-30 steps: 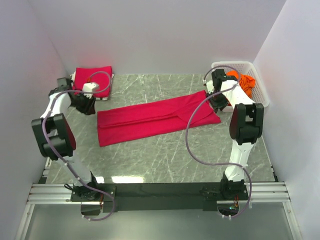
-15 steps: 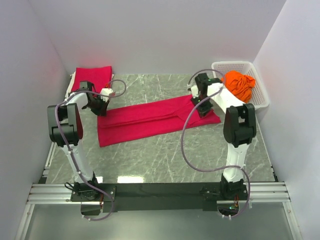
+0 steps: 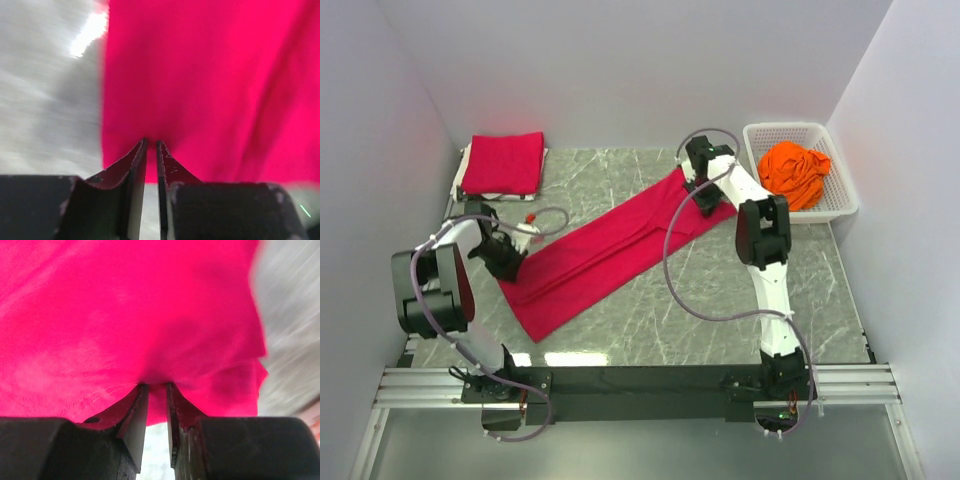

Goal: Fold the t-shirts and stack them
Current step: Fold the tshirt

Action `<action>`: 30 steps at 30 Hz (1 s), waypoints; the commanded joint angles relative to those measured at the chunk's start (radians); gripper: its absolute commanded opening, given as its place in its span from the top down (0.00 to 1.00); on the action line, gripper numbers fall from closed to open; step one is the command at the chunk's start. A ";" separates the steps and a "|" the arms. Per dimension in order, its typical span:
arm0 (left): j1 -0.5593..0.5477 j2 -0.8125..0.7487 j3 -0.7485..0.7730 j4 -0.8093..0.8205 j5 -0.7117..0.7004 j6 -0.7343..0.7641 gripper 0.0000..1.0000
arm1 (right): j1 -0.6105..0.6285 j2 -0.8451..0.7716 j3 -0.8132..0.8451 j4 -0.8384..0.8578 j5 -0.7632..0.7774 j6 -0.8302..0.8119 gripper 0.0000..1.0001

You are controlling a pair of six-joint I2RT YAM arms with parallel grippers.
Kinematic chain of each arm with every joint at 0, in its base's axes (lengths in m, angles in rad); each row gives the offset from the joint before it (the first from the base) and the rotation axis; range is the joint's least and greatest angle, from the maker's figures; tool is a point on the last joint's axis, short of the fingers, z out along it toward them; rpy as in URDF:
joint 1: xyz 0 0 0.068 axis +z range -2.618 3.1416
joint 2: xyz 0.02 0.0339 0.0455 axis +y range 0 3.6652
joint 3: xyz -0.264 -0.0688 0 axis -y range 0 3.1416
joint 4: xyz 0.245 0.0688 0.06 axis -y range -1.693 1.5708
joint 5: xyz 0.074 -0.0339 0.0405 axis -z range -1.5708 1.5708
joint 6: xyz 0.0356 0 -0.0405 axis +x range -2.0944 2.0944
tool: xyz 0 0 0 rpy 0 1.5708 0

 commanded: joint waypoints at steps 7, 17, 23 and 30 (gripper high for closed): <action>-0.055 -0.155 -0.037 -0.292 0.131 0.134 0.76 | 0.106 0.141 0.212 0.269 0.285 -0.202 0.73; -0.096 -0.066 0.173 -0.156 0.258 -0.053 0.63 | 0.111 -0.177 0.002 0.409 0.204 -0.138 0.61; -0.200 -0.024 0.216 -0.030 0.353 -0.222 0.57 | 0.111 -0.206 -0.001 0.225 -0.138 0.028 0.67; -0.384 0.046 0.252 0.053 0.364 -0.389 0.61 | 0.114 -0.090 0.065 0.107 -0.385 0.073 0.69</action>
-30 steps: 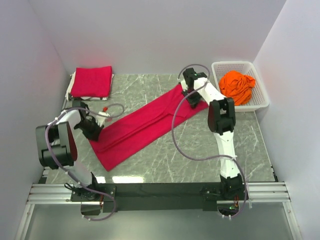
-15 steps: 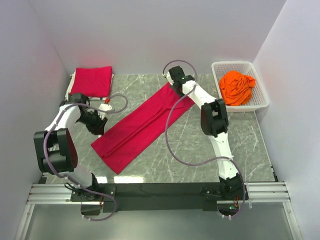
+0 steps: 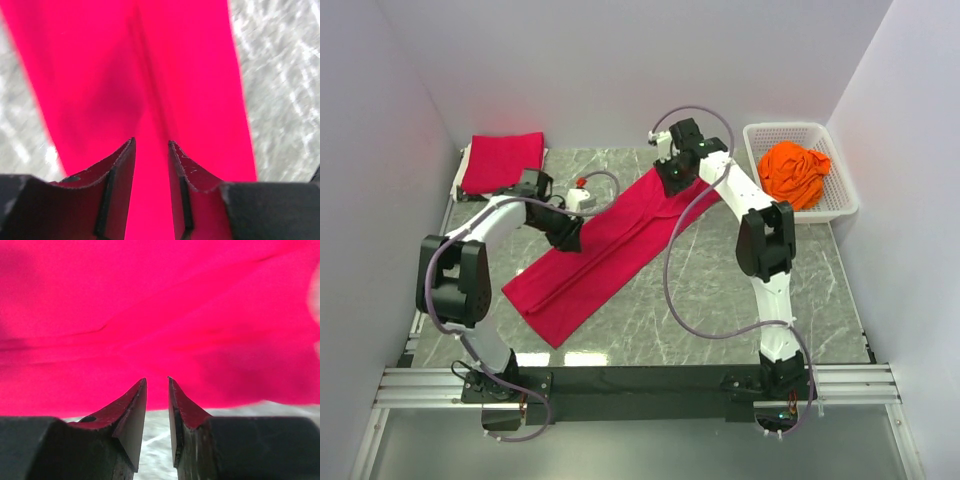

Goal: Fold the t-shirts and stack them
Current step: Fold the tshirt

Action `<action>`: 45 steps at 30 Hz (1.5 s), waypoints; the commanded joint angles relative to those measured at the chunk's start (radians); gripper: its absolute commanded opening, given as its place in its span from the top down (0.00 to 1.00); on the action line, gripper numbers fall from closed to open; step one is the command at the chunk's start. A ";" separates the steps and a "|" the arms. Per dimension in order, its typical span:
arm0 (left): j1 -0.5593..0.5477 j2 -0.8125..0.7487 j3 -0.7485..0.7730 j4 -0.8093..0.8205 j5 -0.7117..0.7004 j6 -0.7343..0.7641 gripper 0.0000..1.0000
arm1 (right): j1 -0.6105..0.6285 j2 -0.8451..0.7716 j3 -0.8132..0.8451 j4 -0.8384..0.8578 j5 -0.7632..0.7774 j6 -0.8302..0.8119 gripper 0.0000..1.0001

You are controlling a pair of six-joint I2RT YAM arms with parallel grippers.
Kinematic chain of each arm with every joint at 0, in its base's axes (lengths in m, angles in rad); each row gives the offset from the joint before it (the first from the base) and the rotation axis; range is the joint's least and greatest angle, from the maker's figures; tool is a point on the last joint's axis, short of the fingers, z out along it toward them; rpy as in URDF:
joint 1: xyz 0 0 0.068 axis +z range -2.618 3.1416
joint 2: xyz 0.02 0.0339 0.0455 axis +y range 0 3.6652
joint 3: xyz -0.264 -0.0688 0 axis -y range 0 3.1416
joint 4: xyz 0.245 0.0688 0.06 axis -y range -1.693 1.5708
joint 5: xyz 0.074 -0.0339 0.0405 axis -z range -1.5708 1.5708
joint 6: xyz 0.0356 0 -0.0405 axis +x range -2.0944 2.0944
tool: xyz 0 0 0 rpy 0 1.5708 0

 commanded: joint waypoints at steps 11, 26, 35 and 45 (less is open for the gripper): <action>-0.049 -0.047 -0.089 -0.002 -0.048 -0.044 0.59 | 0.028 0.071 -0.032 -0.080 -0.108 0.114 0.53; -0.044 -0.113 -0.181 0.011 -0.067 -0.069 0.59 | 0.172 0.064 -0.132 0.084 0.348 -0.009 0.51; -0.029 -0.099 -0.164 0.007 -0.067 -0.064 0.60 | 0.177 0.070 -0.103 0.099 0.411 -0.035 0.58; -0.007 -0.082 -0.155 0.004 -0.061 -0.060 0.59 | 0.176 0.107 -0.063 0.081 0.367 -0.072 0.63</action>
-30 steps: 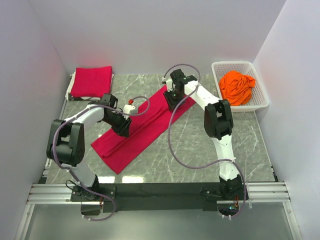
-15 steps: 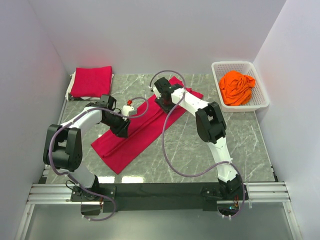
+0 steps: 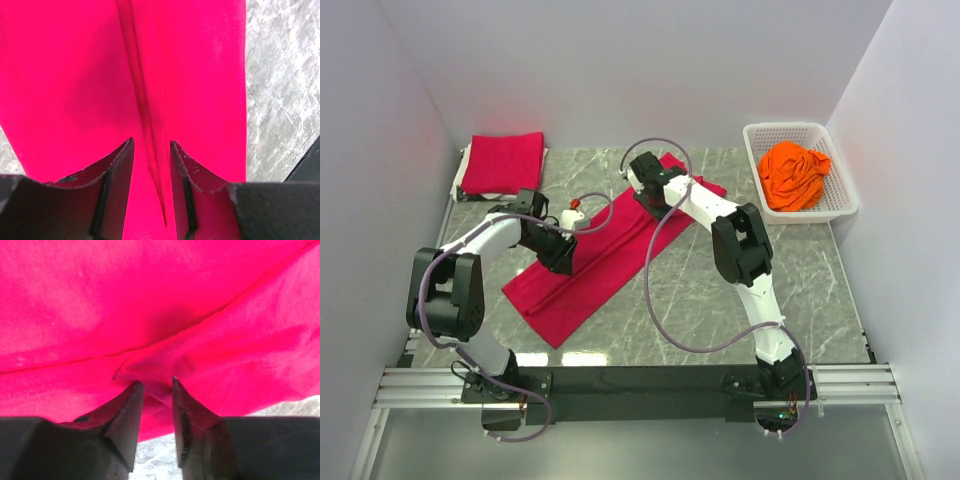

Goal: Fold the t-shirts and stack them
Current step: Fold the tshirt

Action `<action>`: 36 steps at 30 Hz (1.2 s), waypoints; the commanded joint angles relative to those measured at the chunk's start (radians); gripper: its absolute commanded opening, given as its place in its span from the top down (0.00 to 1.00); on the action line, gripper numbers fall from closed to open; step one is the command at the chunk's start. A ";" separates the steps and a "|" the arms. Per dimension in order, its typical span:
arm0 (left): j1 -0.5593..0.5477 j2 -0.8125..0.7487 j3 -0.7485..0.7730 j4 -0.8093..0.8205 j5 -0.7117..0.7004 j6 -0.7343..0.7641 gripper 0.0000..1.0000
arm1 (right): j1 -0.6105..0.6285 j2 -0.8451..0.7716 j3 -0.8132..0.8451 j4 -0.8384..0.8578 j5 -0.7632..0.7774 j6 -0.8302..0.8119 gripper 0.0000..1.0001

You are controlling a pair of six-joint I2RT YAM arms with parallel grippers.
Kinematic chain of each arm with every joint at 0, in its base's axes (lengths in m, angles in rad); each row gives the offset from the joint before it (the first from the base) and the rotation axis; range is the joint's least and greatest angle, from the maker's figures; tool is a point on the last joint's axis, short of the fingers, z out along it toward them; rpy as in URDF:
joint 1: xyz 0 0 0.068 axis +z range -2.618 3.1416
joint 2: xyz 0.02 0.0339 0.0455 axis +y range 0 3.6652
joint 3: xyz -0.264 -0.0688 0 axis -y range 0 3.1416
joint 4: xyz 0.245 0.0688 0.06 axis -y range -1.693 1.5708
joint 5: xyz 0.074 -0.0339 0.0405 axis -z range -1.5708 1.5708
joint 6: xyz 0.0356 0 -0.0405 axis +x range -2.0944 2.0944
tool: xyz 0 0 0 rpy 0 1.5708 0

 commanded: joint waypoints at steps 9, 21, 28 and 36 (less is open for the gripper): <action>0.050 0.017 0.049 -0.006 0.017 0.002 0.59 | -0.002 0.068 0.154 -0.034 -0.072 -0.011 0.97; 0.074 0.034 0.066 -0.011 0.025 -0.001 0.59 | -0.002 0.144 0.234 -0.031 -0.066 -0.004 0.99; 0.085 0.032 0.061 -0.020 0.034 0.006 0.59 | -0.004 0.161 0.234 -0.054 -0.101 0.002 0.69; 0.126 0.092 0.146 -0.028 0.008 0.014 0.59 | -0.033 -0.095 0.047 -0.032 -0.201 0.047 0.58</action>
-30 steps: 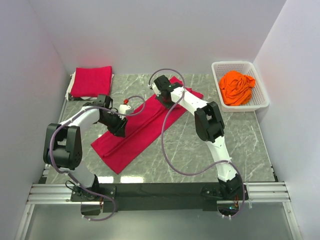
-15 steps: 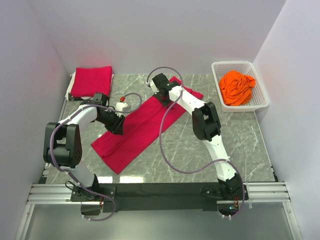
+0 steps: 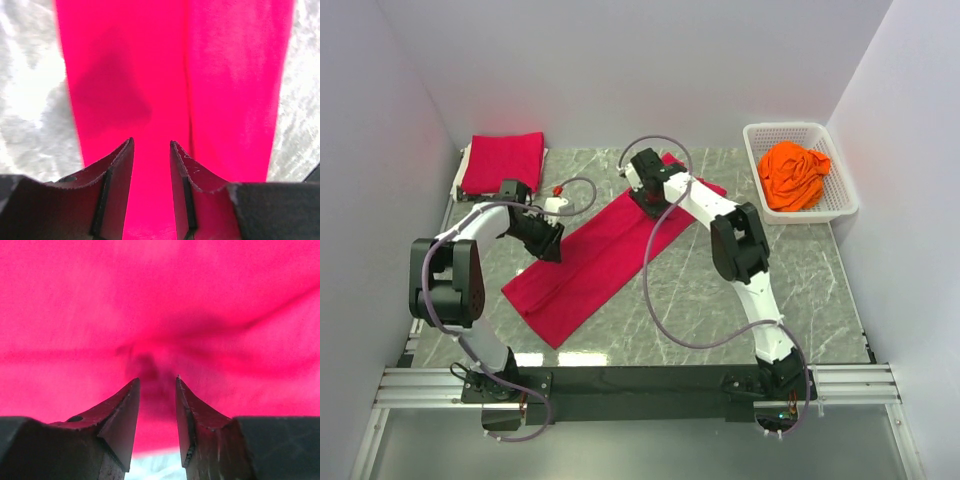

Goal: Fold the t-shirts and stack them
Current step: Fold the tshirt

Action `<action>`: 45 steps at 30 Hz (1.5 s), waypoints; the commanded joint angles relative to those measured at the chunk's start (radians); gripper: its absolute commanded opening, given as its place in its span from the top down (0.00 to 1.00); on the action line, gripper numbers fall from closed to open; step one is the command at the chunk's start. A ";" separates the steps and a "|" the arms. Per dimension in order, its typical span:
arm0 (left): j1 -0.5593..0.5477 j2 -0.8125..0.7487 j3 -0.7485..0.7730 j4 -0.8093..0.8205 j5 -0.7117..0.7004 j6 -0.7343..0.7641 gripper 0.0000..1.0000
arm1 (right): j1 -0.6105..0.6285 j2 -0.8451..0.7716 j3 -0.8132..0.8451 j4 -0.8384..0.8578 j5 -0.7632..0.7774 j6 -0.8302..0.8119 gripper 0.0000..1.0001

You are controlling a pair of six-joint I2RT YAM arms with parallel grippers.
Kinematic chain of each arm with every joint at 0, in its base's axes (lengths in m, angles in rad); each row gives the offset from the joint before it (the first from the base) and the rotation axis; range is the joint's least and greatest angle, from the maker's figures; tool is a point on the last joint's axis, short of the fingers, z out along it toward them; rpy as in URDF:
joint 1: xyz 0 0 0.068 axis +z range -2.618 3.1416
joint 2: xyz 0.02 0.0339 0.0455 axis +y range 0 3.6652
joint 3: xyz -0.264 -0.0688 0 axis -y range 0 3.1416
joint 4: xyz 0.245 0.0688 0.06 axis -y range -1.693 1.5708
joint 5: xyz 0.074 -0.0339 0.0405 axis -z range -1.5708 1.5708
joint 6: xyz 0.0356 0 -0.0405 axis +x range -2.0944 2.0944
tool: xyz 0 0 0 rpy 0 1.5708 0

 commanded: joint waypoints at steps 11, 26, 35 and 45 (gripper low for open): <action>0.009 0.127 0.096 0.011 -0.120 0.070 0.64 | -0.168 -0.051 0.060 -0.172 -0.213 0.232 0.75; -0.151 0.063 -0.108 -0.078 -0.206 0.205 0.74 | -0.200 0.141 0.269 -0.177 -0.175 0.286 0.83; -0.364 0.037 -0.059 -0.165 -0.051 0.186 0.73 | -0.202 0.100 0.265 -0.038 -0.104 0.235 0.82; -0.281 -0.001 0.063 -0.132 0.013 0.097 0.66 | -0.206 -0.178 -0.007 0.007 -0.150 0.247 0.80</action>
